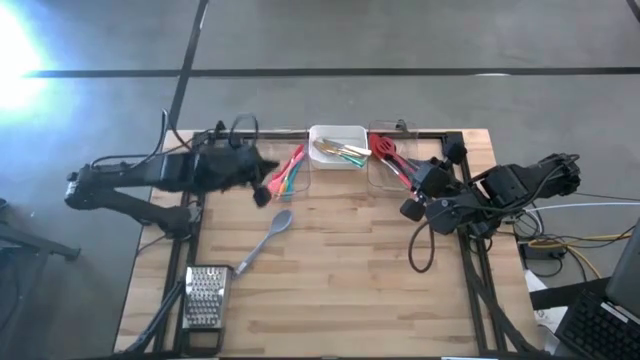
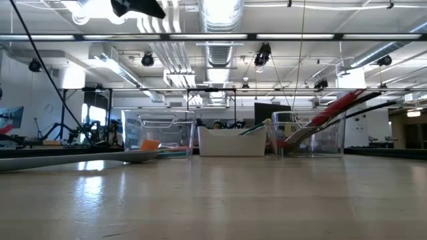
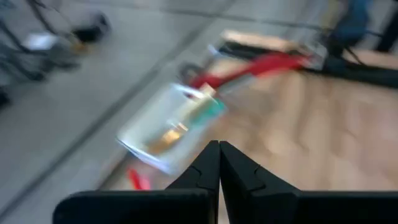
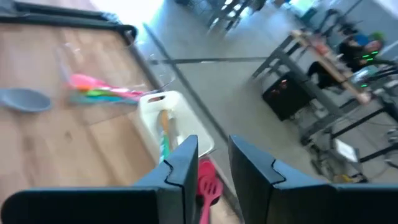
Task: Pick & Place Kitchen Items
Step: Put the blue serving spoon into the right transparent bin
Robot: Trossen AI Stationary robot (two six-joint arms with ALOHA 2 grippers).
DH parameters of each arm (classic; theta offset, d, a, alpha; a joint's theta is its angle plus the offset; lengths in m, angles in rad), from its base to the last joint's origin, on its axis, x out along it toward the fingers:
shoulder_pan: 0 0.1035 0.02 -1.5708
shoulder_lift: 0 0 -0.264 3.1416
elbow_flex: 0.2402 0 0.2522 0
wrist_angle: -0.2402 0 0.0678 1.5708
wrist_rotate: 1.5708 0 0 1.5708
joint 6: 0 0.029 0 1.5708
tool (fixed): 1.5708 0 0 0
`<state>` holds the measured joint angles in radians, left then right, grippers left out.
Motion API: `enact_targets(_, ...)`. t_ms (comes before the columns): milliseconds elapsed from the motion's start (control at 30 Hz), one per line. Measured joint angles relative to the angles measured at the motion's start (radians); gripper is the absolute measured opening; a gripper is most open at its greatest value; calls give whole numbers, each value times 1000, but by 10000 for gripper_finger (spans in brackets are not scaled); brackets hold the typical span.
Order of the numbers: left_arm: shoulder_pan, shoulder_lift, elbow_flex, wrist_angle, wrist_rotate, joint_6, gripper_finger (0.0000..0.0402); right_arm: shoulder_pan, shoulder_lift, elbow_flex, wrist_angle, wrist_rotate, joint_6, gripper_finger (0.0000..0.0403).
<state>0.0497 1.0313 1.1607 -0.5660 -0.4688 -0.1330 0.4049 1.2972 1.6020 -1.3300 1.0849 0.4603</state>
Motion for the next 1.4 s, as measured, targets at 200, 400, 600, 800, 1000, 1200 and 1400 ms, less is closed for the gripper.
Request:
enact_targets(200, -110, -18, -84, -110, 43, -238, 8, 0, 1, 0, -3, -23, 0, 86)
enact_targets(400, -125, -18, -186, -213, 161, -449, 11, 0, 1, -3, -4, -44, 8, 76)
enact_targets(600, -161, -18, -278, -264, 271, -572, 11, 0, 9, -5, -2, -48, 33, 70)
enact_targets(800, -212, -15, -360, -265, 269, -695, 12, 0, 16, -5, 5, -48, 42, 79)
enact_targets(1000, -215, -15, -453, -241, 275, -722, 12, 0, 26, -5, 8, -47, 45, 86)
enact_targets(1200, -215, -2, -551, -81, 430, -746, 12, 0, 33, -5, 8, -48, 44, 82)
enact_targets(1400, -215, 40, -623, 55, 566, -742, 27, 0, 33, -5, 8, -49, 43, 75)
